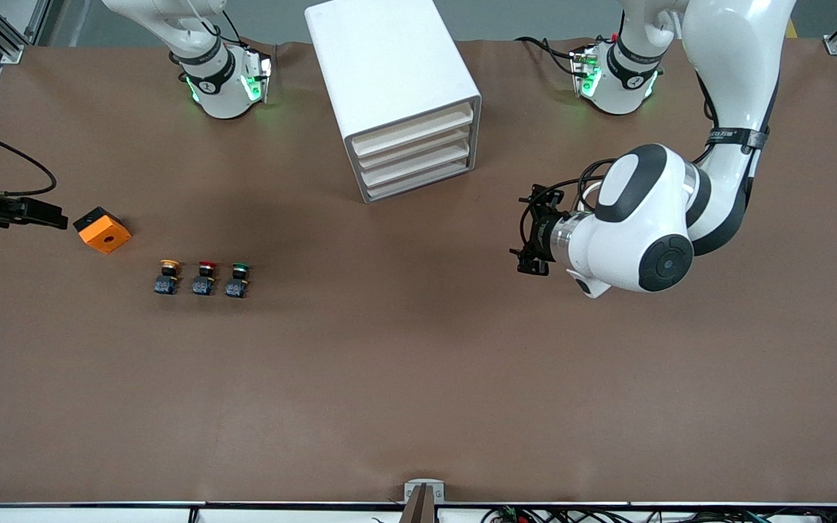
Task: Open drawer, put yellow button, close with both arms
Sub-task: 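Reach the left gripper to the drawer while the right gripper approaches buttons, then grasp the top drawer front with the left gripper while the right descends, then pull the drawer open with the left gripper while the right grasps yellow button, then carry the yellow button into the drawer while the left gripper withdraws, then release the button in the drawer while the left gripper returns to drawer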
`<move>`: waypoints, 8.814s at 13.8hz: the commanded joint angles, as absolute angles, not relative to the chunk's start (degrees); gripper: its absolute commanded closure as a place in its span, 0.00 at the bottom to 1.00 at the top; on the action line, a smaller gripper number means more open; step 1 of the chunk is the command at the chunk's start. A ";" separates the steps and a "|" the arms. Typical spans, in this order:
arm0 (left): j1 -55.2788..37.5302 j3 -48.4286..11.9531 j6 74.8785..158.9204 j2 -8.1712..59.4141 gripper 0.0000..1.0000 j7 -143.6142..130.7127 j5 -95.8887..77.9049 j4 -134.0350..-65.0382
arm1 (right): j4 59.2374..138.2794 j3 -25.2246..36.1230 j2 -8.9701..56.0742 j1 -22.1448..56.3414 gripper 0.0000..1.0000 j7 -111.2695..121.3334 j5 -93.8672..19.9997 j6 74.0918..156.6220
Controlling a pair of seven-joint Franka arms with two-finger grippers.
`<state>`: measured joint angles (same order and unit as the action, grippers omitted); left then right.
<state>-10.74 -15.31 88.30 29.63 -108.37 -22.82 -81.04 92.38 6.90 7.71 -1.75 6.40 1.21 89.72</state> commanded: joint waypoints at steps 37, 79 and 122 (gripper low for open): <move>-23.12 -15.56 75.93 49.47 0.40 -130.52 -53.61 -80.24 | 127.71 5.98 23.11 -2.37 0.00 1.14 -3.08 149.15; -19.59 -1.77 82.97 48.43 0.00 -131.13 -54.06 -68.39 | 99.94 5.71 7.91 38.56 1.00 -73.43 -11.78 104.41; -48.86 12.66 120.06 23.21 0.00 -56.78 -11.07 -94.82 | 90.86 6.50 20.66 11.79 0.00 -18.13 -3.96 102.11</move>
<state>-46.78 12.77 118.55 27.85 -58.39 -12.43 -88.35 88.10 7.54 20.96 14.56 -22.55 -5.21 99.26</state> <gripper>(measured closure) 0.000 0.000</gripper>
